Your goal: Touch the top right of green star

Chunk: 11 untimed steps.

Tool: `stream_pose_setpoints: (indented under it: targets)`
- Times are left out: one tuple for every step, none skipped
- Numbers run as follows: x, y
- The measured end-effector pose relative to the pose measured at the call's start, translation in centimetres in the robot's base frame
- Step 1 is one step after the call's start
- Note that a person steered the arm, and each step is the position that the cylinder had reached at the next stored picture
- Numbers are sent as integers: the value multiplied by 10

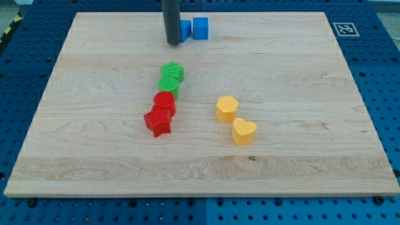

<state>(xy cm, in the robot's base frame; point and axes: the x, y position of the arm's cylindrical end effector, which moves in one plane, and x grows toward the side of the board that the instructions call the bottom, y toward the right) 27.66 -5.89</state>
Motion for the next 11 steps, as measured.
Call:
stream_pose_setpoints:
  targets:
    - [-4, 13]
    - [24, 14]
    - [35, 14]
    - [35, 14]
    - [76, 15]
    - [83, 17]
    - [83, 17]
    - [86, 17]
    - [91, 17]
    - [101, 17]
    - [118, 20]
